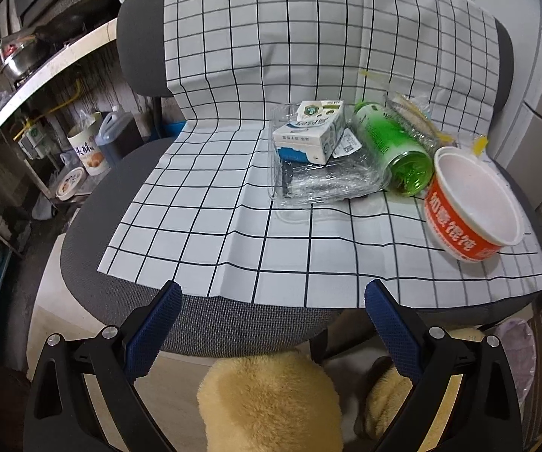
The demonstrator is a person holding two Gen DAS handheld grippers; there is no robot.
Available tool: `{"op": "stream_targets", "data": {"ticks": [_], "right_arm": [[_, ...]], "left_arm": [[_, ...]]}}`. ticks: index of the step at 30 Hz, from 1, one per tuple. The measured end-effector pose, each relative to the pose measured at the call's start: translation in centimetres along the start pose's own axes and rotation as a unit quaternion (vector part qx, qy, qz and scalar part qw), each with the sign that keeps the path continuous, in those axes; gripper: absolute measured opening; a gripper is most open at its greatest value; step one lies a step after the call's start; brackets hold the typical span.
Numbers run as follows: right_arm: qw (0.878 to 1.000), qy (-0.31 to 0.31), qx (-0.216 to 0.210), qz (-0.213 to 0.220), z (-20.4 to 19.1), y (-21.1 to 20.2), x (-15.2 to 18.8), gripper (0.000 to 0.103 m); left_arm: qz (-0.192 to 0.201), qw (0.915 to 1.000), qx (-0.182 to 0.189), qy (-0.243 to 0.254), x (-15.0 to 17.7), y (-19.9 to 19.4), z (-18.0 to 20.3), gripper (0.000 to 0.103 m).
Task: Collect trash
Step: 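Grasp the noodle bowl rim with the right tool while the left tool grasps the milk carton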
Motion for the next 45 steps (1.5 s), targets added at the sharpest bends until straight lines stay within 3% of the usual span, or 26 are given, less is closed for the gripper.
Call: {"op": "stream_targets", "data": {"ticks": [3, 5, 8, 11, 15, 18, 20, 24, 28, 37, 45], "right_arm": [[1.0, 0.003, 0.004, -0.007, 0.2, 1.4, -1.1, 0.095], [1.0, 0.003, 0.017, -0.011, 0.5, 2.3, -1.7, 0.081], [0.999, 0.007, 0.021, -0.029, 1.0, 4.2, -2.7, 0.07], [0.999, 0.018, 0.021, -0.041, 1.8, 5.9, -3.5, 0.059], [0.998, 0.036, 0.003, -0.05, 2.5, 7.8, -4.1, 0.057], [0.996, 0.057, -0.008, -0.061, 2.9, 9.2, -3.9, 0.04], [0.994, 0.076, -0.033, -0.065, 3.0, 9.8, -3.5, 0.021], [0.991, 0.102, -0.07, -0.05, 3.3, 8.5, -2.8, 0.007], [0.989, 0.116, -0.087, -0.027, 4.4, 5.7, -1.7, 0.006], [0.993, 0.118, -0.013, 0.021, 8.4, -0.8, 2.4, 0.006], [0.99, 0.13, -0.016, 0.043, 10.1, -2.0, 3.1, 0.006]], "left_arm": [[-0.015, 0.9999, 0.002, 0.002, -0.4, 1.4, 0.1, 0.096], [-0.016, 0.9997, 0.02, -0.001, -0.7, 2.1, 0.3, 0.096], [-0.007, 0.9985, 0.053, -0.006, -1.2, 2.7, 0.7, 0.096], [-0.006, 0.9994, 0.033, 0.007, -1.9, 3.3, 1.0, 0.096], [-0.005, 0.9995, 0.031, 0.011, -2.6, 3.2, 1.4, 0.096], [-0.008, 0.9987, 0.051, -0.002, -2.6, 2.8, 1.6, 0.096], [-0.009, 0.9985, 0.054, -0.006, -2.5, 2.6, 1.8, 0.096], [-0.001, 0.999, 0.044, 0.002, -2.0, 1.7, 2.2, 0.096], [0.008, 0.9988, 0.048, 0.011, -1.6, 0.9, 3.1, 0.096], [0.028, 0.9956, 0.067, 0.059, -1.9, 0.3, 6.6, 0.091], [0.054, 0.9946, 0.081, 0.038, -6.4, 1.3, 5.6, 0.084]]}}
Point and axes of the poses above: each gripper's, at about its wrist camera, not at the fingertips, and y roughly the way its jaws point, z to its right, x to its underside, the point moved 7 cm from there along y, roughly the way its jaws point, and after that the axes turned 8 degrees about -z, right-handed, at the moved point
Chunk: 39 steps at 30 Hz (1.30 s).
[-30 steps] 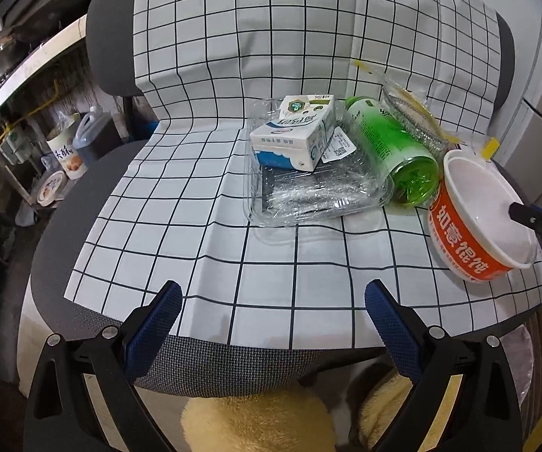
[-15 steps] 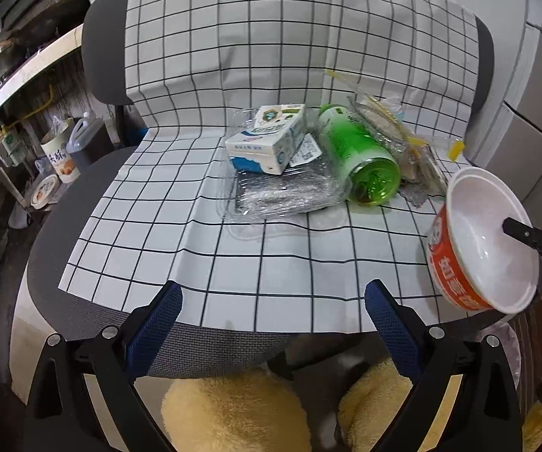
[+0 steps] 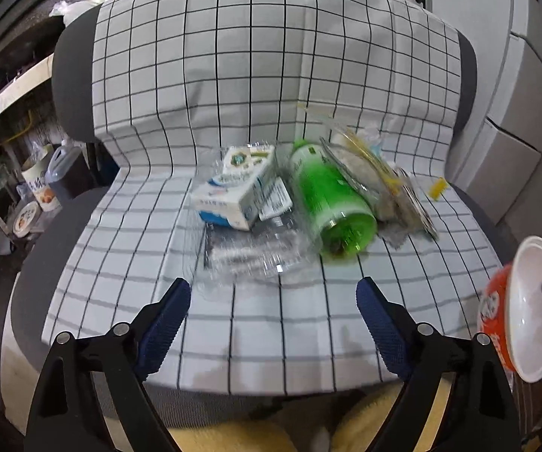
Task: Collect trash
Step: 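Grasp the noodle bowl rim with the right tool while the left tool grasps the milk carton, then carry bowl and carton to the pink bin and open both tools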
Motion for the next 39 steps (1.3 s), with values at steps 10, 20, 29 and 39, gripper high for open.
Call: {"op": "stream_targets", "data": {"ticks": [10, 20, 29, 39], "right_arm": [[1.0, -0.002, -0.021, -0.022, -1.5, 3.0, -1.0, 0.006], [0.999, 0.001, -0.01, -0.042, -1.9, 4.9, -1.0, 0.006], [0.999, 0.004, -0.002, -0.042, -2.2, 4.8, -0.4, 0.006], [0.999, 0.032, 0.025, -0.017, 0.2, 1.1, 1.7, 0.006]], "left_arm": [[-0.015, 0.9998, -0.012, 0.007, -4.3, 7.7, -3.9, 0.087], [-0.022, 0.9986, 0.032, 0.037, -7.4, 12.0, -4.3, 0.08], [0.031, 0.9993, 0.012, 0.016, -5.8, 7.2, -5.2, 0.068], [0.11, 0.9924, 0.044, 0.034, 1.6, -4.6, 1.3, 0.068]]}}
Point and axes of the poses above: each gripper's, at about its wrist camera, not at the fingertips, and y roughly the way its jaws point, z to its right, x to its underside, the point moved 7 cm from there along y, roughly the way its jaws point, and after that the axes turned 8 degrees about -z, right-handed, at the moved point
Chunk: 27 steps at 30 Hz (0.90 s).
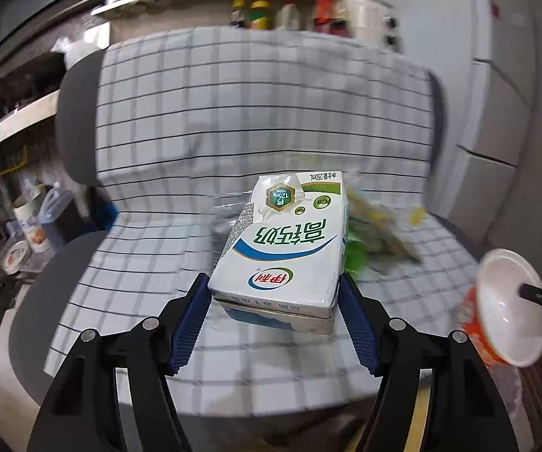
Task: Collect trash
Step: 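Carry bowl and carton to the pink bin and open both tools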
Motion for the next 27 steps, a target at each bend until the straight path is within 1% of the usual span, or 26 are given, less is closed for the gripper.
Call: {"op": "stream_targets", "data": {"ticks": [2, 4, 6, 7, 9, 10, 11, 12, 13, 17, 19, 21, 22, 24, 25, 26, 27], "right_arm": [[1.0, 0.012, 0.024, 0.002, 2.0, -1.2, 1.3, 0.006], [0.999, 0.022, 0.049, 0.004, 3.9, -2.2, 2.5, 0.006], [0.996, 0.037, 0.08, 0.003, 6.6, -3.4, 4.2, 0.006], [0.994, 0.046, 0.096, 0.001, 8.2, -4.0, 5.0, 0.006], [0.99, 0.063, 0.126, -0.008, 11.0, -4.7, 6.7, 0.006], [0.987, 0.073, 0.142, -0.014, 12.6, -4.9, 7.5, 0.006], [0.983, 0.084, 0.163, -0.022, 14.5, -4.9, 8.6, 0.006], [0.98, 0.092, 0.175, -0.029, 15.6, -4.9, 9.3, 0.006], [0.976, 0.105, 0.186, -0.039, 17.2, -4.7, 10.3, 0.007], [0.967, 0.154, 0.192, -0.069, 21.8, -3.4, 13.3, 0.007], [0.963, 0.169, 0.193, -0.079, 23.0, -2.9, 14.3, 0.007], [0.961, 0.185, 0.187, -0.083, 24.2, -2.5, 15.0, 0.007], [0.96, 0.194, 0.184, -0.083, 24.7, -2.3, 15.3, 0.007], [0.958, 0.208, 0.178, -0.082, 25.5, -2.2, 15.6, 0.007], [0.958, 0.217, 0.171, -0.078, 26.0, -2.1, 15.7, 0.01], [0.956, 0.227, 0.168, -0.075, 26.4, -1.9, 15.7, 0.018], [0.955, 0.232, 0.168, -0.074, 26.7, -1.9, 15.9, 0.024]], "left_arm": [[0.003, 0.9988, 0.047, 0.016, 1.2, -1.1, 3.8, 0.068], [-0.004, 0.9947, 0.096, 0.037, 2.4, -1.4, 8.0, 0.068], [-0.006, 0.9899, 0.128, 0.062, 3.3, -1.2, 11.4, 0.068], [-0.013, 0.9854, 0.148, 0.084, 4.1, -0.8, 14.0, 0.068], [-0.03, 0.9779, 0.177, 0.108, 5.4, 0.2, 17.4, 0.068], [-0.042, 0.9714, 0.197, 0.125, 6.3, 0.9, 19.8, 0.068], [-0.047, 0.9676, 0.207, 0.136, 7.0, 1.4, 21.4, 0.068], [-0.053, 0.963, 0.218, 0.149, 7.7, 1.9, 22.9, 0.068], [-0.065, 0.9562, 0.232, 0.166, 8.6, 2.7, 24.8, 0.068], [-0.114, 0.9314, 0.271, 0.214, 12.0, 5.5, 31.4, 0.068], [-0.13, 0.9188, 0.286, 0.239, 13.2, 6.4, 34.0, 0.068], [-0.138, 0.9108, 0.295, 0.254, 14.0, 6.9, 35.6, 0.068], [-0.143, 0.9043, 0.302, 0.265, 14.5, 7.2, 36.7, 0.068], [-0.145, 0.8994, 0.304, 0.279, 15.1, 7.7, 38.1, 0.068], [-0.146, 0.8966, 0.306, 0.284, 15.4, 7.9, 38.8, 0.068], [-0.149, 0.8948, 0.309, 0.286, 16.0, 7.4, 39.2, 0.069], [-0.152, 0.8929, 0.31, 0.289, 16.2, 7.8, 39.7, 0.069]]}}
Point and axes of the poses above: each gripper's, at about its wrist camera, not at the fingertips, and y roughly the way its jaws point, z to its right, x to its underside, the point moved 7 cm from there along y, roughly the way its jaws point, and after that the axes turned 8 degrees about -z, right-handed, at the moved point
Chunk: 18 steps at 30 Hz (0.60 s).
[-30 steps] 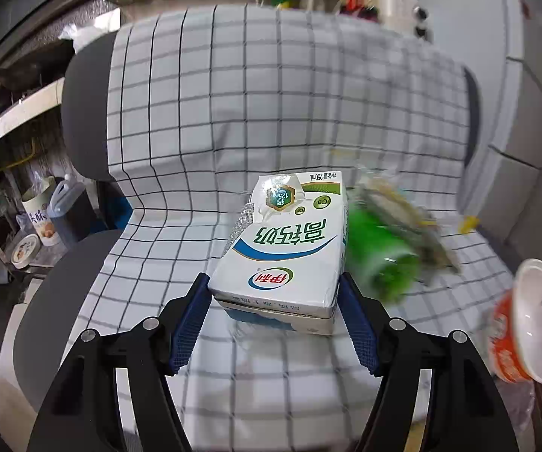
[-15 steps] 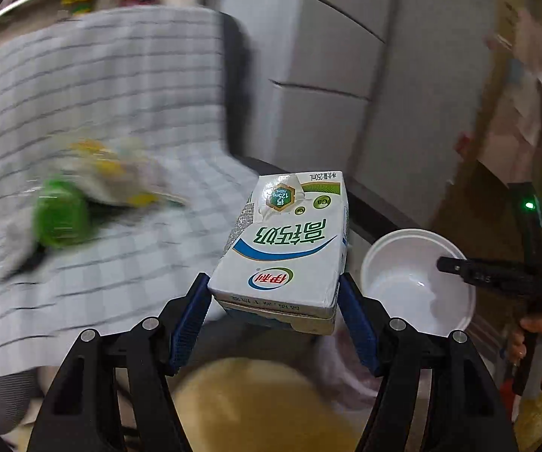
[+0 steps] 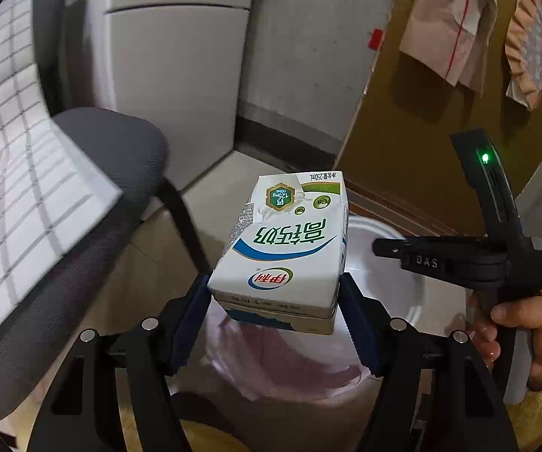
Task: Collect trash
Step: 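Carry bowl and carton to the pink bin and open both tools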
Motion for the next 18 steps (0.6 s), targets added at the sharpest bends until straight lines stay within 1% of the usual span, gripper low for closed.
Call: {"op": "stream_targets", "data": {"ticks": [1, 2, 6, 9, 13, 18], "right_arm": [[1.0, 0.005, 0.001, 0.001, 0.1, 0.1, -0.2, 0.041], [1.0, 0.008, 0.001, 0.006, 0.5, 0.0, -0.3, 0.048], [1.0, 0.02, 0.002, 0.015, 1.6, -0.6, -0.8, 0.048], [0.999, 0.031, 0.004, 0.024, 2.5, -1.1, -1.0, 0.048], [0.999, 0.036, 0.002, 0.031, 3.5, -1.7, -1.4, 0.048], [0.999, 0.032, -0.008, 0.04, 3.1, -2.1, -1.8, 0.048]], "left_arm": [[-0.003, 1.0, 0.002, 0.004, 0.0, 0.6, 0.3, 0.069], [-0.008, 0.9999, 0.002, 0.009, 0.1, 1.3, 0.7, 0.069], [-0.028, 0.9995, 0.009, 0.015, 0.5, 3.5, 1.9, 0.069], [-0.036, 0.999, 0.008, 0.023, 0.8, 4.0, 2.4, 0.069], [-0.033, 0.9992, 0.008, 0.019, 0.8, 3.6, 2.1, 0.069], [-0.031, 0.9993, 0.013, 0.019, 0.7, 3.5, 2.3, 0.069]]}}
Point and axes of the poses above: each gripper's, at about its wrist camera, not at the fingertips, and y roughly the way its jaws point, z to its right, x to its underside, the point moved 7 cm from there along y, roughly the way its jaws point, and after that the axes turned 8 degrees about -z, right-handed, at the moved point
